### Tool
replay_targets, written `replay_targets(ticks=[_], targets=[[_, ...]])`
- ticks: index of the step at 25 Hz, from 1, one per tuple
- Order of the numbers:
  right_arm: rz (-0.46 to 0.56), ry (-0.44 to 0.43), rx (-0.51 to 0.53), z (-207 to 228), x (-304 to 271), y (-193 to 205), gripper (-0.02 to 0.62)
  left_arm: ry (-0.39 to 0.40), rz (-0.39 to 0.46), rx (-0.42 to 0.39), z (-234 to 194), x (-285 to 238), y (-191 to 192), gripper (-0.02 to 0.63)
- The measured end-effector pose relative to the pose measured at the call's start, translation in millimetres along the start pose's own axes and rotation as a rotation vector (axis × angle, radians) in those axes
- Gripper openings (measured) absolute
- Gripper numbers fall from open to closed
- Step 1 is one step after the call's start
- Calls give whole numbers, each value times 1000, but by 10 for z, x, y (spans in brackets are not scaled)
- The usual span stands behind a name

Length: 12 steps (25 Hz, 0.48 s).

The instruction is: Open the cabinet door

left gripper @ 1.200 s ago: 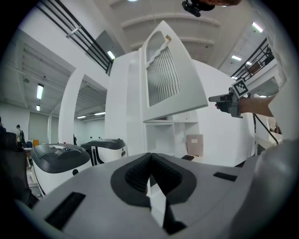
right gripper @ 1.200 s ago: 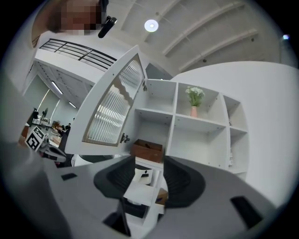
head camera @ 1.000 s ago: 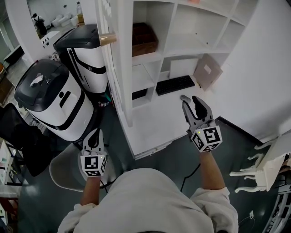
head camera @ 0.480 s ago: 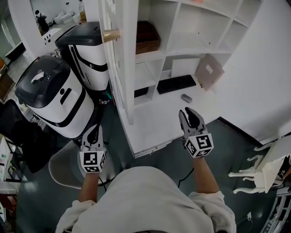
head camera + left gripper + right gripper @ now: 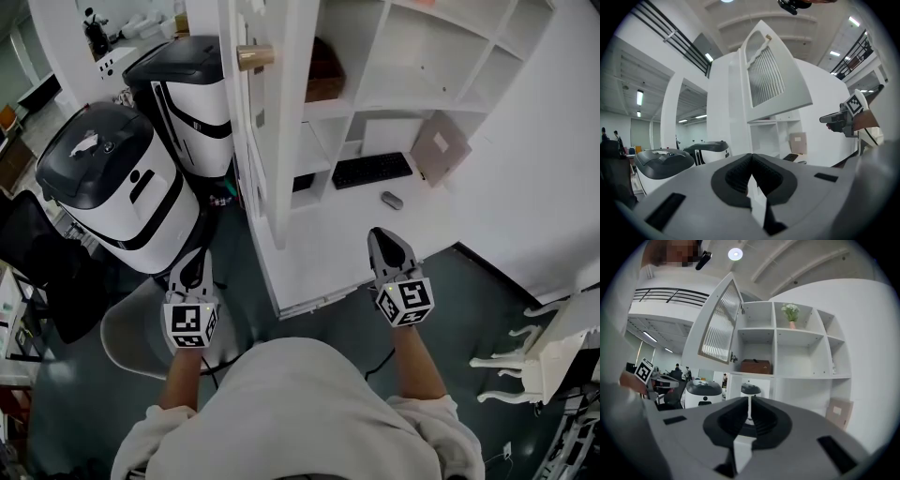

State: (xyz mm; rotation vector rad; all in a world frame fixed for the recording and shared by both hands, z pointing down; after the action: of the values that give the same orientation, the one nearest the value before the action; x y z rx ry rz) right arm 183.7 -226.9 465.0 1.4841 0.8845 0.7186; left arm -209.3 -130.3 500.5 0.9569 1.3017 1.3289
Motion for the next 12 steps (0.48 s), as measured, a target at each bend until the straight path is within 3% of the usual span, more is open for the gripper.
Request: replay_targets(ticks=[12], targets=[[-24, 16, -1, -64, 15, 146, 3, 5, -3, -4, -13, 5, 16, 0]])
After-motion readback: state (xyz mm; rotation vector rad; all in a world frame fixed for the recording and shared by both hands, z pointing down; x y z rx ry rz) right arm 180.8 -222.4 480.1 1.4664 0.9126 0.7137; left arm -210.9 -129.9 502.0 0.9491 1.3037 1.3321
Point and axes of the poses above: the fingertips, and each gripper's own axes: x backward along the fingers, z to its right, y out of its underside, the point moved 8 cm from there along x, backward along the fingers, and after that the axes turned 4 degrees about y, right-handed, at the moved point
